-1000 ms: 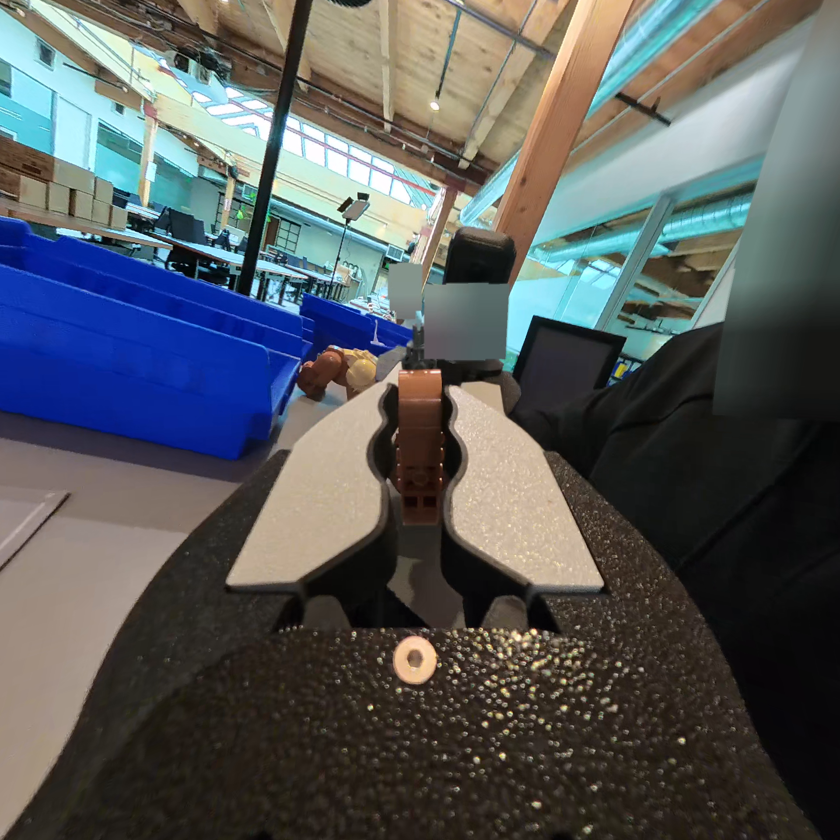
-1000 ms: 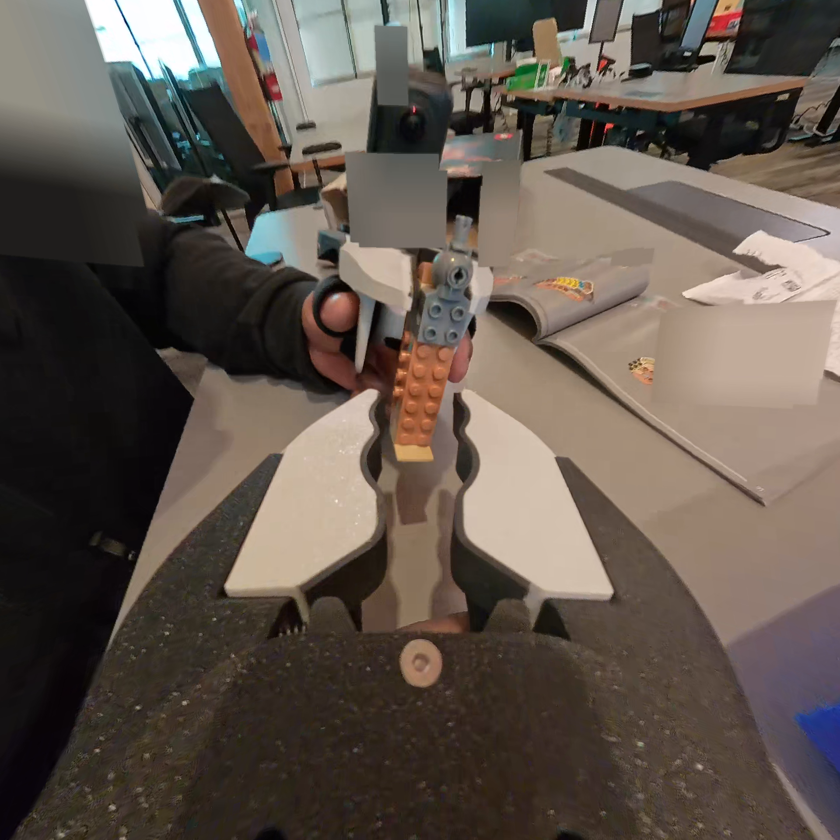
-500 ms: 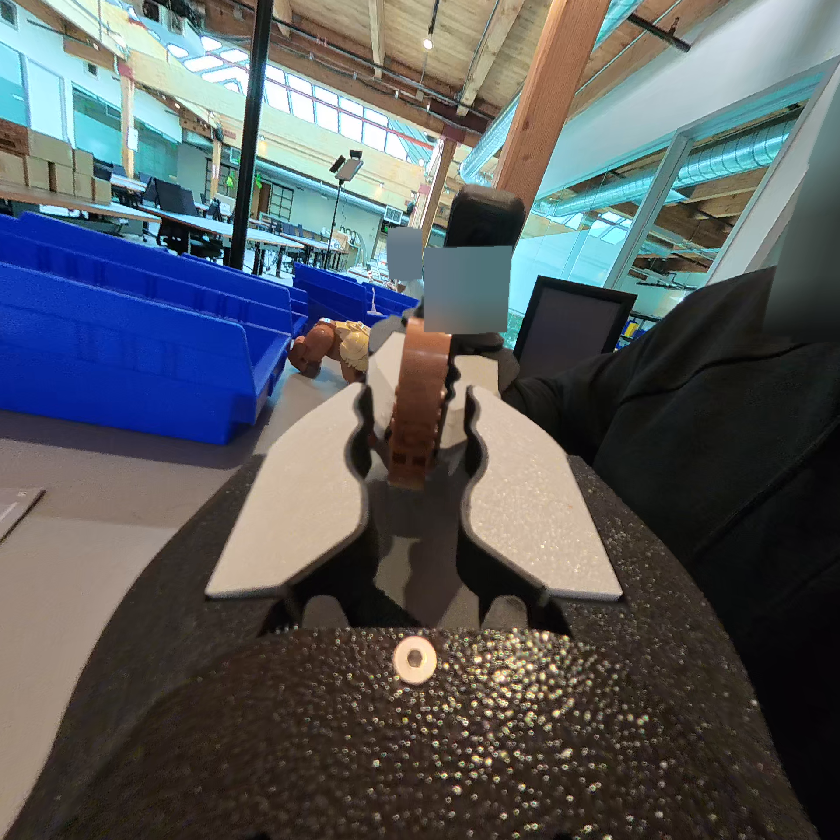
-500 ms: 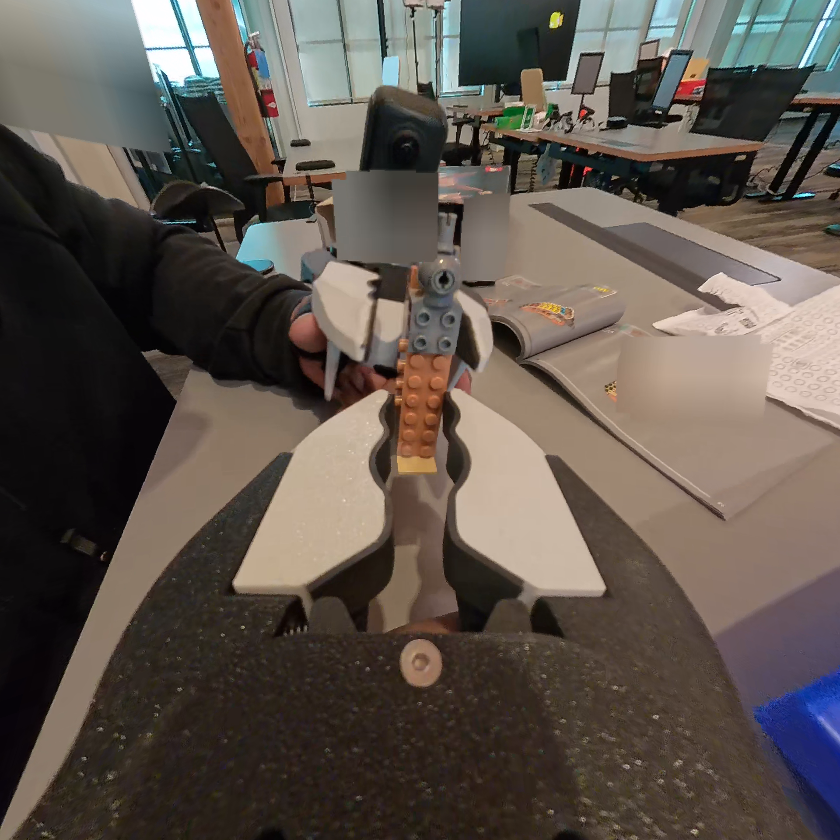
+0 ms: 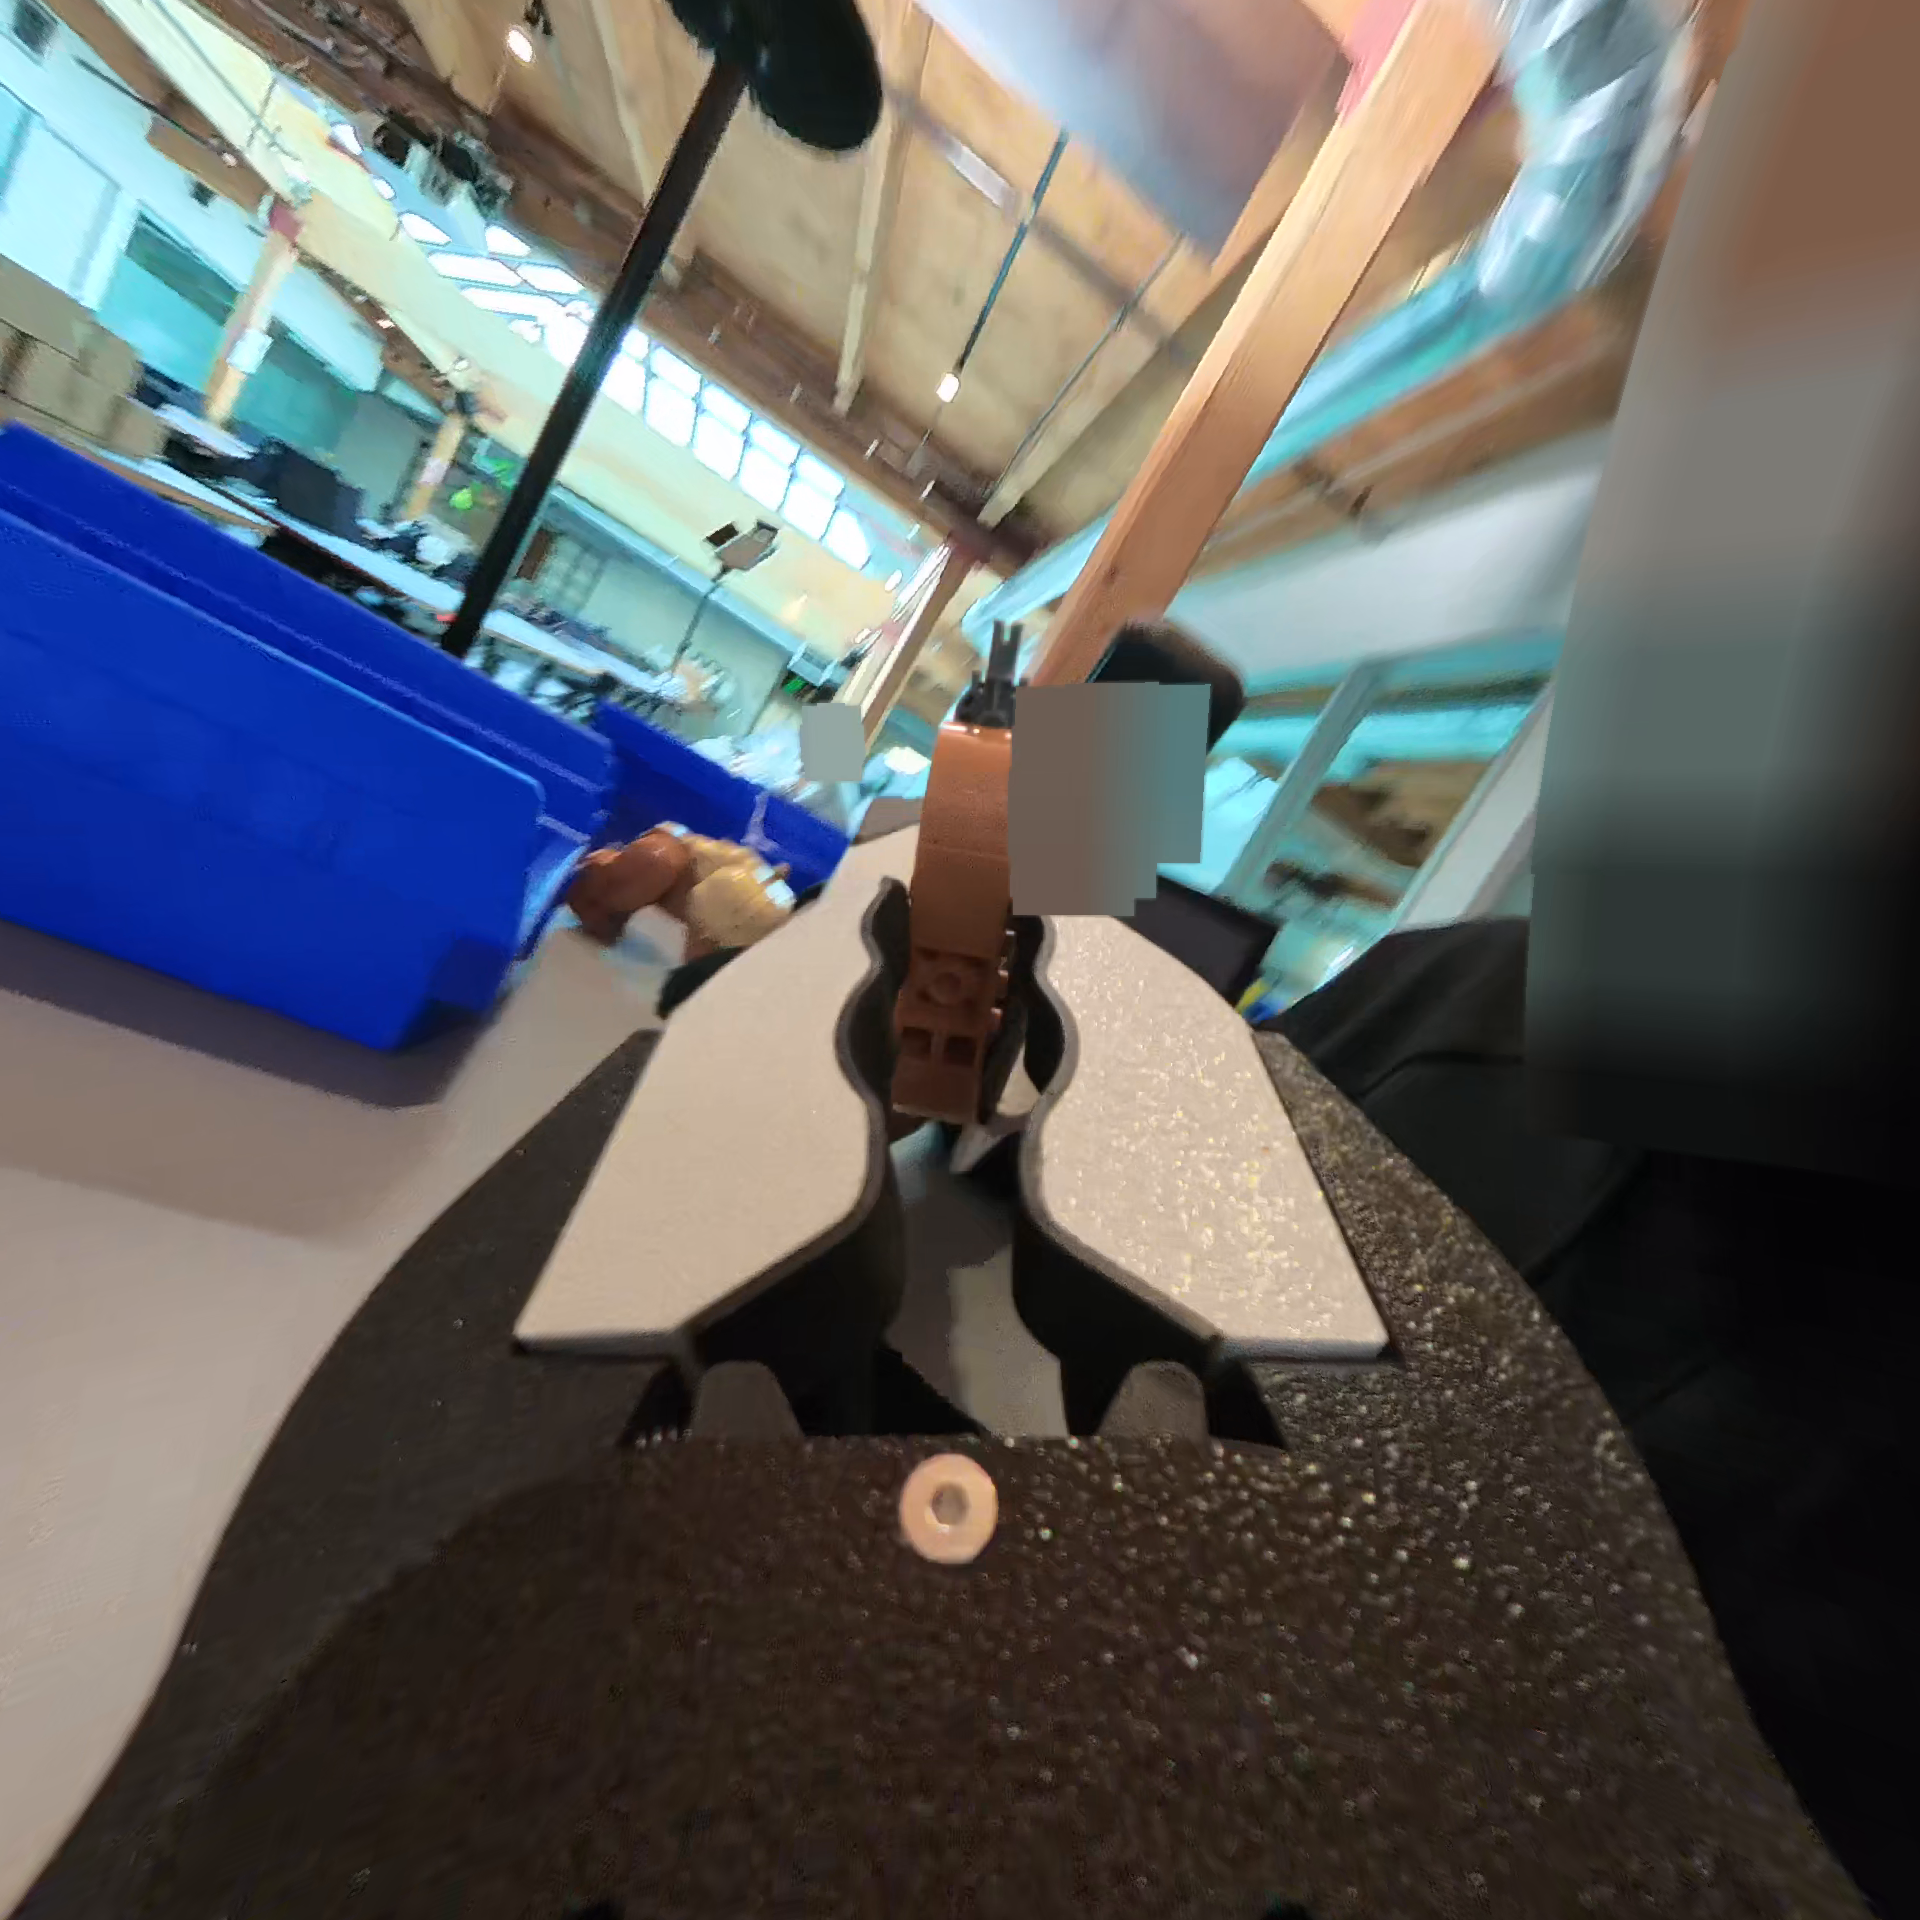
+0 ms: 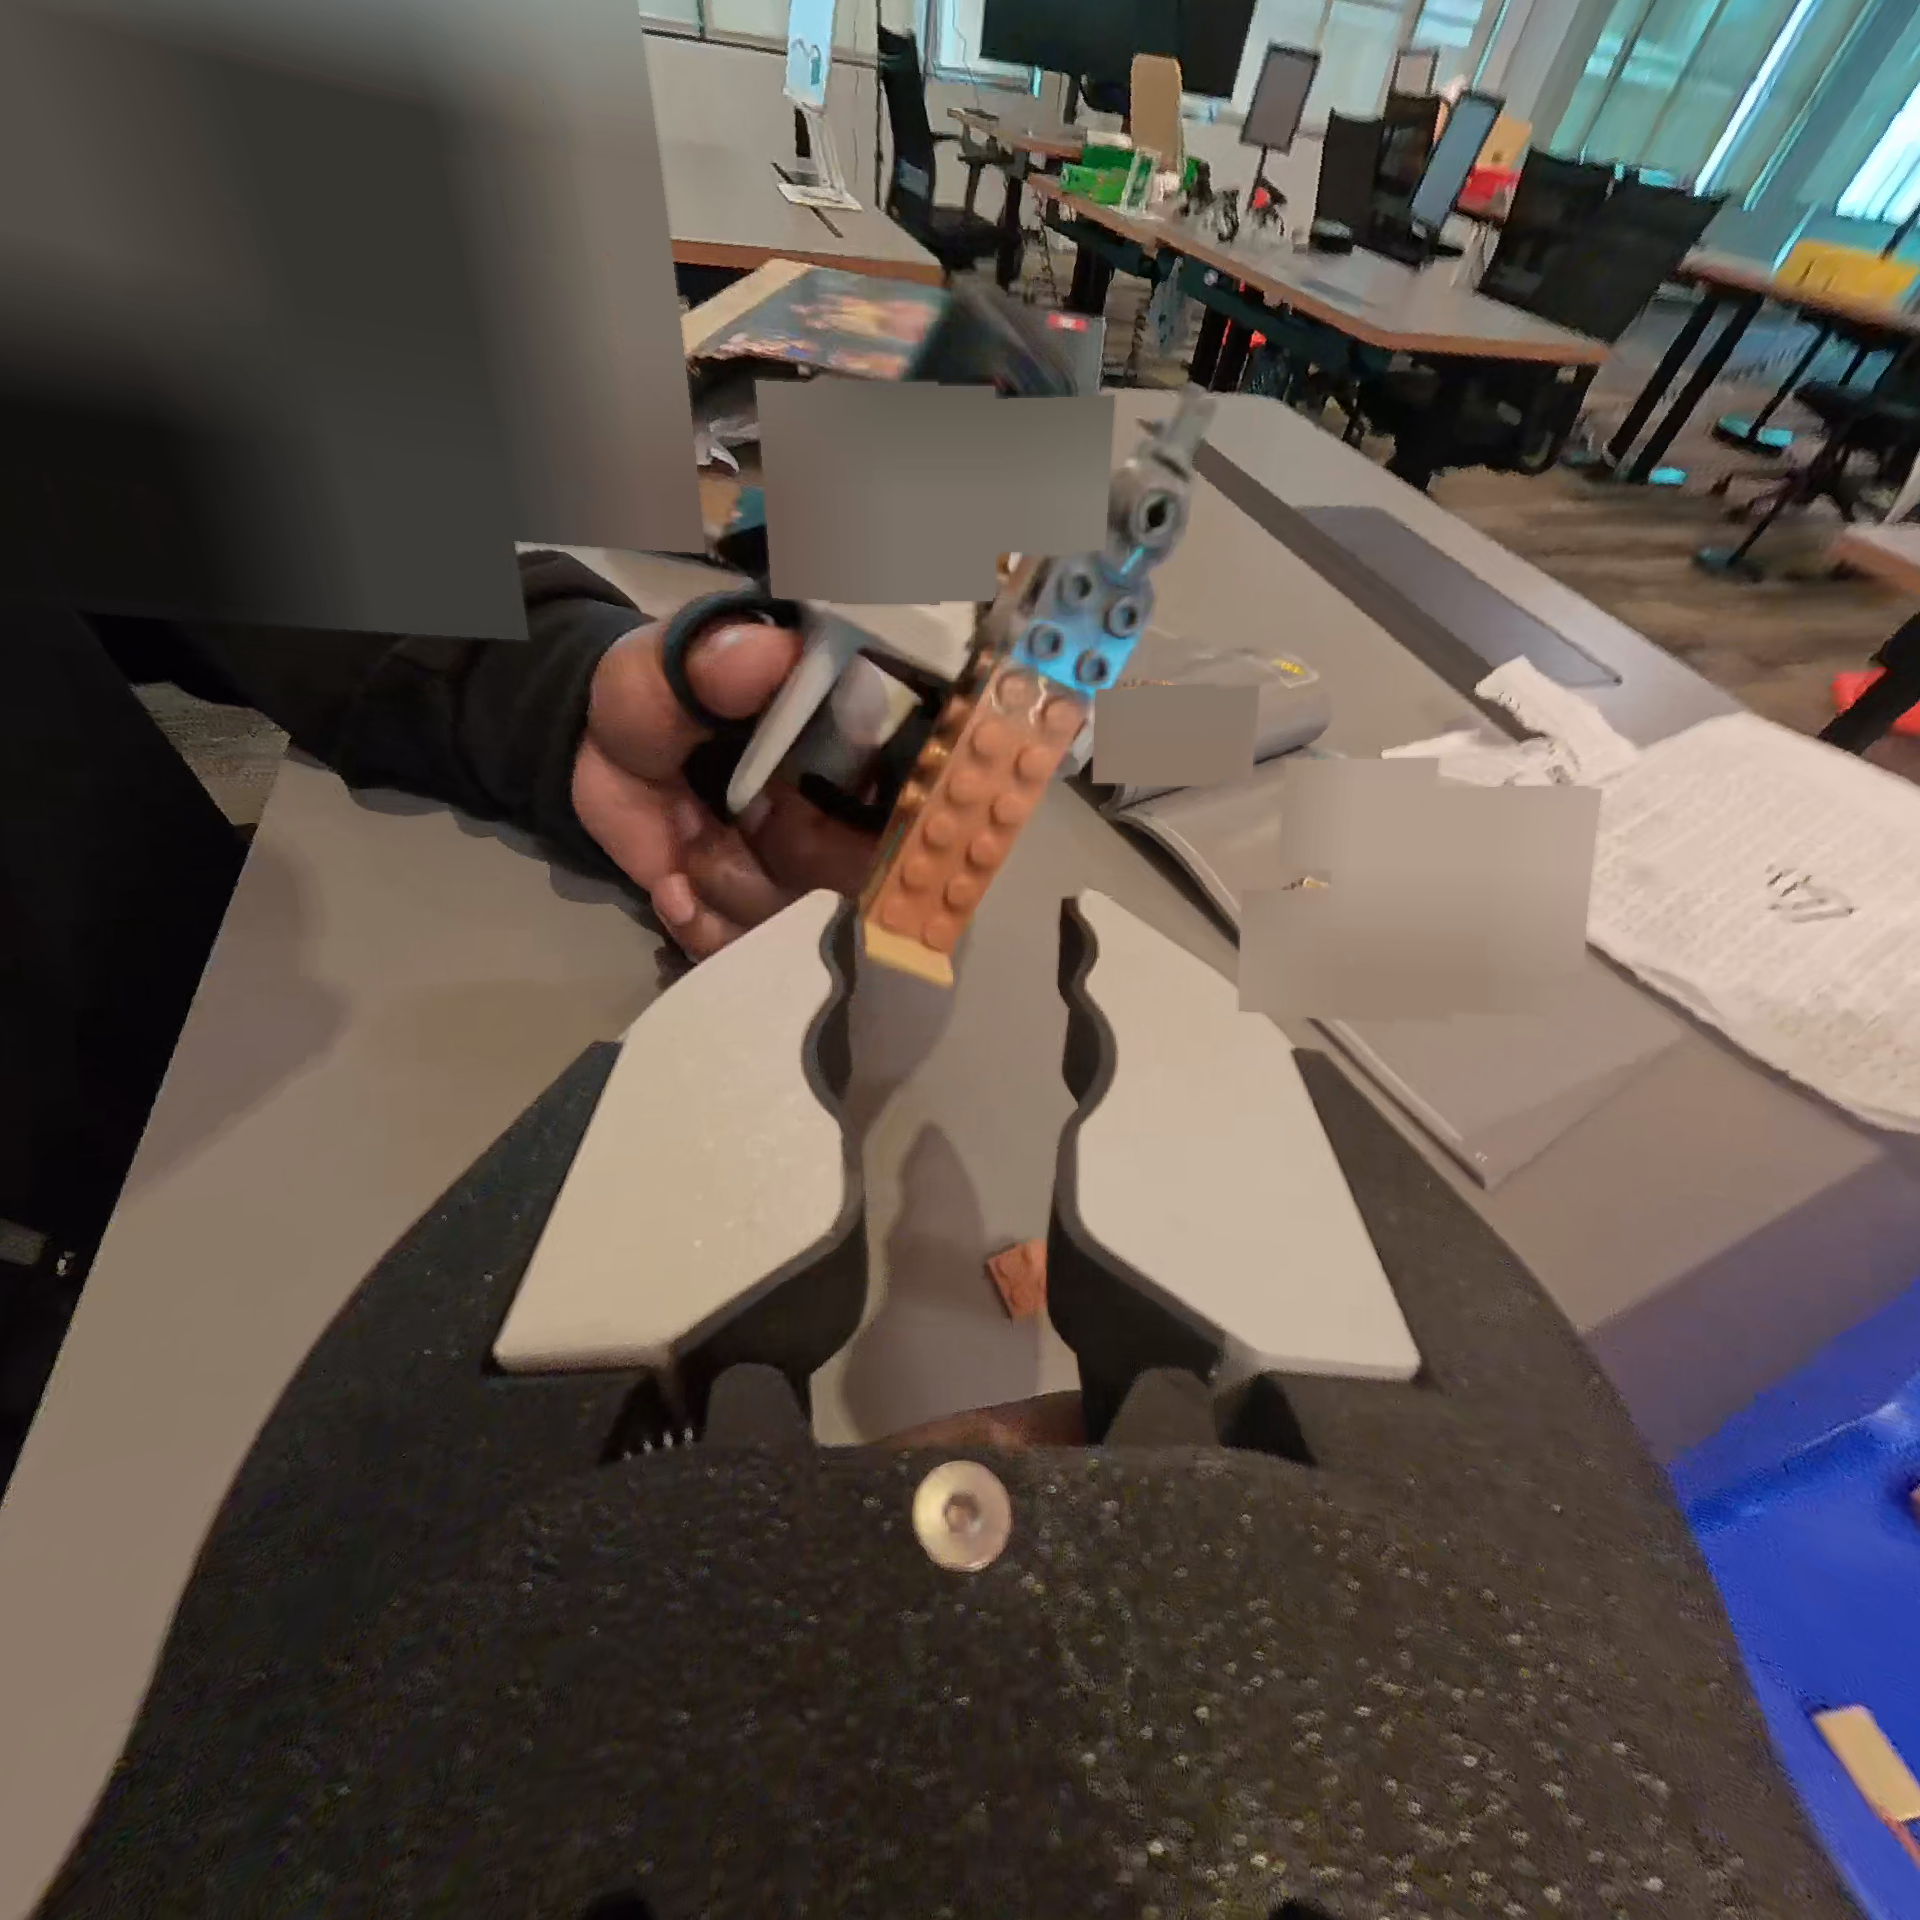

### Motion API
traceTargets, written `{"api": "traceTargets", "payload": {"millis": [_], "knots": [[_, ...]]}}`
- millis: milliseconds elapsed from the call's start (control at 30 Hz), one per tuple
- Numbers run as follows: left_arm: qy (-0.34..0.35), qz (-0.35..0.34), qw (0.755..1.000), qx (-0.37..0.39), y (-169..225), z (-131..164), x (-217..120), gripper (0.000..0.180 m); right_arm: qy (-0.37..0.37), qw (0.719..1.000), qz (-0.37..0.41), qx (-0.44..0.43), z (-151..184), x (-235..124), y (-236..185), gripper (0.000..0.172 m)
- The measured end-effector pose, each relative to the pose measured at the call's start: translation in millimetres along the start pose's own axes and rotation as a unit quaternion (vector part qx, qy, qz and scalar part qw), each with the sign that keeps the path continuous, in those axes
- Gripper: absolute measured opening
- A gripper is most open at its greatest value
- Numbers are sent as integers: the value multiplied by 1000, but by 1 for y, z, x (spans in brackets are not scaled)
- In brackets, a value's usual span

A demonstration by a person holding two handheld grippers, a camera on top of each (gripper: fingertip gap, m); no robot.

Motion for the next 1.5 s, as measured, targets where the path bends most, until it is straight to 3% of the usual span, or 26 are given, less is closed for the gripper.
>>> {"api": "traceTargets", "payload": {"millis": [200, 333, 667, 1033, 1500], "knots": [[46, 104, 982, -153, -6, 3, -3, 20, 57, 990, -1, -129, -10, -14, 2, 44], [36, 160, 963, -215, -4, 10, 3, 20, 87, 983, -81, -137, -17, -14, 4, 48], [8, 204, 953, -223, 1, 17, 7, 21, 136, 953, -263, -66, -26, -11, 24, 47], [8, 237, 923, -302, 2, 33, 16, 20, 137, 935, -326, -29, -20, -1, 25, 50], [-28, 245, 923, -297, 6, 37, 21, 20, 139, 915, -378, 37, -19, 3, 28, 47]]}}
Point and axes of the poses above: each gripper's, where its closed fingertips meet, x out along the fingers, z out of its underside, y = z × x across the jaws, the point moved 9 cm from there along -x, back along the fingers, and after that the axes turned 4 degrees about -x, right-handed, at the moved point
